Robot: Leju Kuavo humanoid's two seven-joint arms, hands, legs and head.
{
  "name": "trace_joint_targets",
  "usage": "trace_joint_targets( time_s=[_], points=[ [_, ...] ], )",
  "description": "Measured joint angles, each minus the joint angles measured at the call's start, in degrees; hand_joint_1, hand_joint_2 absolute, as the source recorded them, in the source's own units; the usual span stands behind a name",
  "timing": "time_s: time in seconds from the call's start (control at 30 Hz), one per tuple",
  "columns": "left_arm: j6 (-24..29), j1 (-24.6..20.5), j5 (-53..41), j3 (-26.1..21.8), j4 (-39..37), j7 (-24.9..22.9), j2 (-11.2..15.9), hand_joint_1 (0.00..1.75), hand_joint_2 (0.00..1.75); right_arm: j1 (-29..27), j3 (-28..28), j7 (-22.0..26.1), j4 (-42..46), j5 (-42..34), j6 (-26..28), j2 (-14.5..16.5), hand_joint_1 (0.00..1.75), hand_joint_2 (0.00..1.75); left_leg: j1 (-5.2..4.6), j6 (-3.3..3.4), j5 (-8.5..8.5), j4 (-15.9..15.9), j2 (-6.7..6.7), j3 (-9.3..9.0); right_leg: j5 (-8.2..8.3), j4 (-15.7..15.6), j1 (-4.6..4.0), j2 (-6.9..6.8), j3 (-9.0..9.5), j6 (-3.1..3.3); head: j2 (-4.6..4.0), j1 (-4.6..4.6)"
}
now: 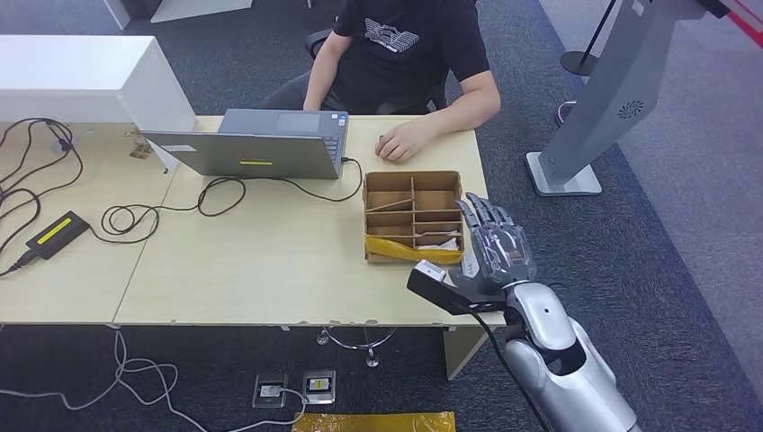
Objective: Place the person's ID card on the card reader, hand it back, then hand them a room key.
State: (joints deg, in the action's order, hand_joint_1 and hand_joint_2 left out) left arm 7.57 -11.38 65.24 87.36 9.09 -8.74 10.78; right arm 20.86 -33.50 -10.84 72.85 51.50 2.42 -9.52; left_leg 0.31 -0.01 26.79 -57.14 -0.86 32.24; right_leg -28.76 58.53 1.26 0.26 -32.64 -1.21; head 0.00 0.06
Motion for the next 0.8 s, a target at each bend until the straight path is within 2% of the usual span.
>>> trace_joint_targets(
  time_s=[0.4, 0.8],
  points=[
    [-0.25, 0.00, -0.64, 0.01, 0.00, -0.01, -0.08, 0.00, 0.00, 1.12, -0.80, 0.01, -2.18, -1.29, 0.84, 0.47, 0.00, 1.75, 0.00, 0.00, 0.00, 0.00, 0.00, 0.02, 0.00, 0.00, 0.00, 0.00, -0.03, 0.00, 0.00, 0.00],
    [-1.21, 0.00, -2.09, 0.02, 0.00, 0.91, 0.06, 0.00, 0.00, 1.27, -1.60, -1.20, -4.79, 0.73, 1.72, 0.37, 0.00, 1.75, 0.00, 0.00, 0.00, 0.00, 0.00, 0.03, 0.00, 0.00, 0.00, 0.01, -0.06, 0.00, 0.00, 0.00]
  ],
)
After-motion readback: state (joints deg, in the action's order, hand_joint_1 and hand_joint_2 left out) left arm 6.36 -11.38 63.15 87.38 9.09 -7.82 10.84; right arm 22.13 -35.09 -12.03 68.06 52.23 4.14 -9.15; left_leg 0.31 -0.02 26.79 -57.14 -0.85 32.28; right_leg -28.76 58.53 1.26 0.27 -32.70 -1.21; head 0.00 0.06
